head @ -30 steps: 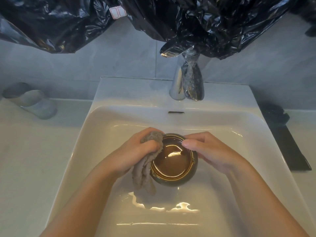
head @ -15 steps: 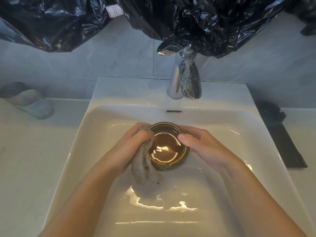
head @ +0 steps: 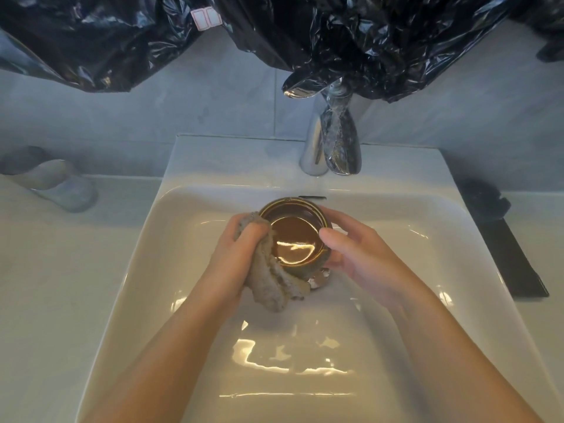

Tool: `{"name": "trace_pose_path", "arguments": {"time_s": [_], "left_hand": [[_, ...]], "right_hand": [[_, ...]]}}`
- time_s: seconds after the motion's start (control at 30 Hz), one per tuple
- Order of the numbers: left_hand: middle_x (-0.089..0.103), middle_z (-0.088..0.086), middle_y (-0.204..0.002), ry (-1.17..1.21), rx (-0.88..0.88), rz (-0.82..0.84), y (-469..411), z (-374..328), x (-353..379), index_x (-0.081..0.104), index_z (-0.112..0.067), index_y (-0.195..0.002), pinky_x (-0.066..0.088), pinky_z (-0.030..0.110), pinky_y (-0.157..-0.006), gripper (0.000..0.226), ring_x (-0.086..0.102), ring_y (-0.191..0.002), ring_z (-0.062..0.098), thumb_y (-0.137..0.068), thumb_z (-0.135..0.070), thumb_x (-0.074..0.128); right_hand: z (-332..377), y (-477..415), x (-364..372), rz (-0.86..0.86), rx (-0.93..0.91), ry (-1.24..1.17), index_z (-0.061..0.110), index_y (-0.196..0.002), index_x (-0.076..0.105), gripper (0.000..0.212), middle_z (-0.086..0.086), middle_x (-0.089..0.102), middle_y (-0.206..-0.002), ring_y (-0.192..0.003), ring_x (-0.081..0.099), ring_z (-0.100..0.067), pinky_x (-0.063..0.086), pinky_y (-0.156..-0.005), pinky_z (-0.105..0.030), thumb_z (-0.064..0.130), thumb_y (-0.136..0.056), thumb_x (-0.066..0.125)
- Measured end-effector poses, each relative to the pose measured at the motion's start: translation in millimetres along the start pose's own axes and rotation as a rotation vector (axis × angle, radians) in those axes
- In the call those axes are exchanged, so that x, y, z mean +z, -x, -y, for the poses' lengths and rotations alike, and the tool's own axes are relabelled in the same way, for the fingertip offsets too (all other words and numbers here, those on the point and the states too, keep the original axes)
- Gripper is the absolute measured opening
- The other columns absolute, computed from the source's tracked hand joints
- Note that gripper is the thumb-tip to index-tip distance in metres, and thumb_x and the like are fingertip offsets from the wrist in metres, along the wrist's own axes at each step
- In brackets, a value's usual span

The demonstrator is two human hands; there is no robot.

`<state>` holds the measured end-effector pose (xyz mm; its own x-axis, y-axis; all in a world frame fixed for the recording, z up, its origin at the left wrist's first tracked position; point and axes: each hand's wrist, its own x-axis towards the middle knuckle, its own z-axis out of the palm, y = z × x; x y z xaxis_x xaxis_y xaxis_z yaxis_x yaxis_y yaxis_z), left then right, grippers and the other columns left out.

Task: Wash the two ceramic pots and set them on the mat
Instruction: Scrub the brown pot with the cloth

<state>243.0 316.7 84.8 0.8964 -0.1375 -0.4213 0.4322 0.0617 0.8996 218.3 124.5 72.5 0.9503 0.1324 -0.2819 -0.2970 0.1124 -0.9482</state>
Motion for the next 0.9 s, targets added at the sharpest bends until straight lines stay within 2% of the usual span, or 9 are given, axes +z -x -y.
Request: {"name": "trace_pose_path", "arguments": {"time_s": [0.1, 0.17, 0.23, 0.3, 0.37, 0.57, 0.67, 0.77, 0.9], "left_hand": [[0.067, 0.016, -0.097, -0.105, -0.087, 0.114, -9.4, -2.4, -5.6, 0.062, -0.010, -0.100, 0.055, 0.035, -0.088, 0.028, 0.065, -0.095, 0.030, -0.079, -0.028, 0.057], [0.056, 0.006, -0.077, -0.010, -0.111, 0.102, -17.0, 6.9, -22.7, 0.055, -0.015, -0.077, 0.048, 0.004, -0.059, 0.018, 0.057, -0.077, 0.024, -0.094, -0.011, 0.050], [0.045, -0.007, -0.072, -0.045, -0.164, 0.121, -24.3, 15.0, -26.1, 0.045, -0.024, -0.069, 0.036, 0.001, -0.041, 0.038, 0.045, -0.063, 0.008, -0.097, 0.001, 0.043], [0.053, 0.000, -0.074, -0.187, -0.149, 0.166, -25.0, 13.0, -22.3, 0.054, -0.015, -0.074, 0.044, 0.005, -0.055, 0.026, 0.051, -0.064, 0.010, -0.095, -0.004, 0.046], [0.063, 0.009, -0.083, -0.195, -0.147, 0.208, -15.1, 3.2, -4.4, 0.063, -0.010, -0.087, 0.051, 0.030, -0.078, 0.016, 0.061, -0.076, 0.020, -0.081, -0.023, 0.057], [0.067, 0.015, -0.105, -0.116, -0.037, 0.078, -9.6, -0.1, -4.9, 0.062, -0.017, -0.104, 0.052, 0.049, -0.090, 0.032, 0.067, -0.098, 0.032, -0.078, -0.035, 0.060], [0.067, 0.012, -0.092, -0.234, -0.103, 0.207, -15.2, -5.6, -10.2, 0.066, -0.013, -0.094, 0.053, 0.036, -0.086, 0.040, 0.066, -0.088, 0.027, -0.066, -0.041, 0.062], [0.053, -0.008, -0.075, -0.267, -0.123, 0.316, -23.1, 17.5, -35.2, 0.055, -0.026, -0.073, 0.040, 0.002, -0.050, 0.012, 0.050, -0.067, 0.003, -0.083, -0.021, 0.060], [0.066, 0.008, -0.090, -0.385, -0.183, 0.409, -16.5, 5.3, -26.6, 0.064, -0.017, -0.095, 0.052, 0.019, -0.072, 0.014, 0.066, -0.082, 0.016, -0.085, -0.026, 0.060]], "right_hand": [[2.1, 2.7, -6.4, 0.094, 0.034, -0.035, 0.022, -0.131, 0.063, 0.043, -0.006, 0.072, -0.119, -0.106, 0.070, -0.024, 0.055, -0.087, -0.033, 0.023, -0.087, 0.060], [2.9, 4.6, -8.9, 0.161, 0.082, -0.019, 0.025, -0.123, 0.069, 0.037, -0.006, 0.072, -0.120, -0.108, 0.068, -0.024, 0.054, -0.090, -0.035, 0.022, -0.088, 0.058], [0.7, 4.6, -12.5, 0.253, 0.128, 0.040, 0.022, -0.129, 0.066, 0.039, -0.011, 0.068, -0.128, -0.119, 0.063, -0.031, 0.049, -0.101, -0.043, 0.027, -0.090, 0.059], [-1.0, 3.5, -13.2, 0.262, 0.159, 0.056, 0.018, -0.134, 0.060, 0.046, -0.014, 0.065, -0.131, -0.122, 0.060, -0.033, 0.046, -0.105, -0.048, 0.031, -0.090, 0.060], [-2.1, 1.9, -10.4, 0.145, 0.168, 0.001, 0.021, -0.135, 0.057, 0.051, -0.014, 0.070, -0.123, -0.108, 0.067, -0.030, 0.050, -0.100, -0.049, 0.032, -0.086, 0.062], [-2.3, 0.4, -6.5, -0.013, 0.075, -0.026, 0.022, -0.134, 0.055, 0.056, -0.013, 0.076, -0.105, -0.089, 0.074, -0.030, 0.057, -0.080, -0.036, 0.026, -0.081, 0.073], [-2.9, 0.6, -13.5, 0.086, 0.140, -0.038, 0.020, -0.133, 0.060, 0.059, -0.013, 0.073, -0.114, -0.099, 0.070, -0.030, 0.056, -0.083, -0.036, 0.029, -0.076, 0.075], [-4.8, 1.5, -17.1, 0.221, 0.219, 0.005, 0.019, -0.132, 0.063, 0.057, -0.017, 0.067, -0.126, -0.112, 0.064, -0.032, 0.053, -0.095, -0.041, 0.033, -0.077, 0.071], [0.3, 2.2, -14.9, 0.264, 0.244, 0.086, 0.024, -0.133, 0.061, 0.049, -0.011, 0.068, -0.126, -0.112, 0.066, -0.025, 0.054, -0.091, -0.034, 0.029, -0.085, 0.066]]}}
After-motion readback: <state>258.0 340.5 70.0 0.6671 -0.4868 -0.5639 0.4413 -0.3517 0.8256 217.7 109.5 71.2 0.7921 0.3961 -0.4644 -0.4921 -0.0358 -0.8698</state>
